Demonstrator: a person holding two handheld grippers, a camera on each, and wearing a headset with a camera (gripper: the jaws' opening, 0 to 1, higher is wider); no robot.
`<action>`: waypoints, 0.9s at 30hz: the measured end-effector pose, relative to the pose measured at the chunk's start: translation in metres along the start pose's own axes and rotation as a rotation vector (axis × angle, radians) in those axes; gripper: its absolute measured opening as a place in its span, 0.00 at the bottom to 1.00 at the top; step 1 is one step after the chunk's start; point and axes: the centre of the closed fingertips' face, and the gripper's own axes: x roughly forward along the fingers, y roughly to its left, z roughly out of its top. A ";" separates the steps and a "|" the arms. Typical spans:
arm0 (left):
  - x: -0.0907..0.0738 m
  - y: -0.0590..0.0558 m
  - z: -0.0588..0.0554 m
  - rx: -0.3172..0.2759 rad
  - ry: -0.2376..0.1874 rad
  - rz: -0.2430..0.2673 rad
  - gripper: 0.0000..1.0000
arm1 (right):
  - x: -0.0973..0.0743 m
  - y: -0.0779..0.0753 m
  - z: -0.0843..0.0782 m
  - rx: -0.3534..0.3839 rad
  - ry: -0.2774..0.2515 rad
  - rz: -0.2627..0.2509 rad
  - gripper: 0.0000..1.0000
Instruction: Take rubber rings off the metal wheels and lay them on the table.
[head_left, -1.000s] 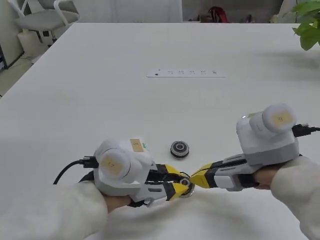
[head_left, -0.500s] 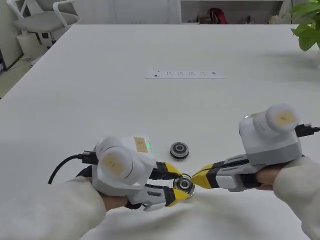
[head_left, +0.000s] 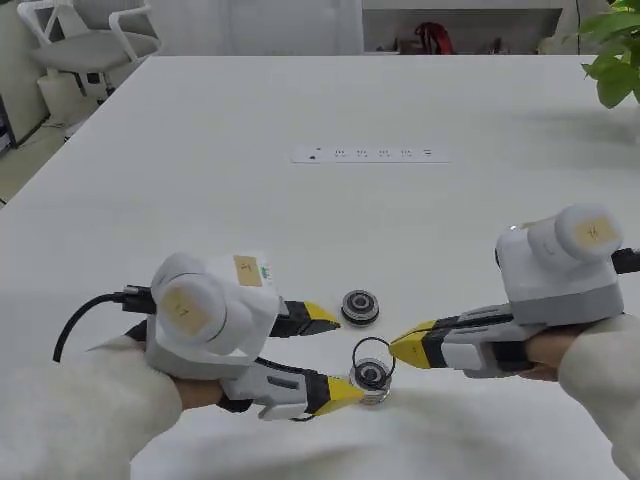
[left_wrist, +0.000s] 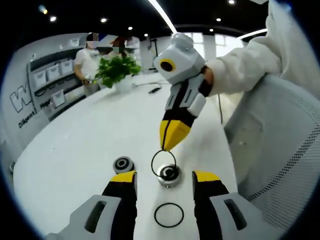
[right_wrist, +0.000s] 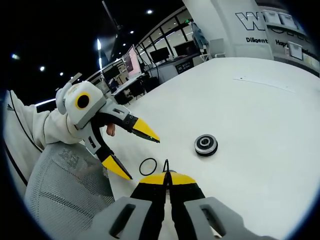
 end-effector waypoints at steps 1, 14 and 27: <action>-0.002 0.001 0.001 0.000 -0.001 0.003 0.46 | 0.000 0.000 0.001 0.001 -0.006 0.000 0.00; -0.032 0.011 -0.009 -0.054 0.002 0.058 0.53 | -0.003 0.008 0.016 0.010 -0.060 0.012 0.00; -0.052 0.019 -0.026 -0.067 0.042 0.099 0.54 | 0.002 0.030 0.030 -0.032 -0.082 0.060 0.00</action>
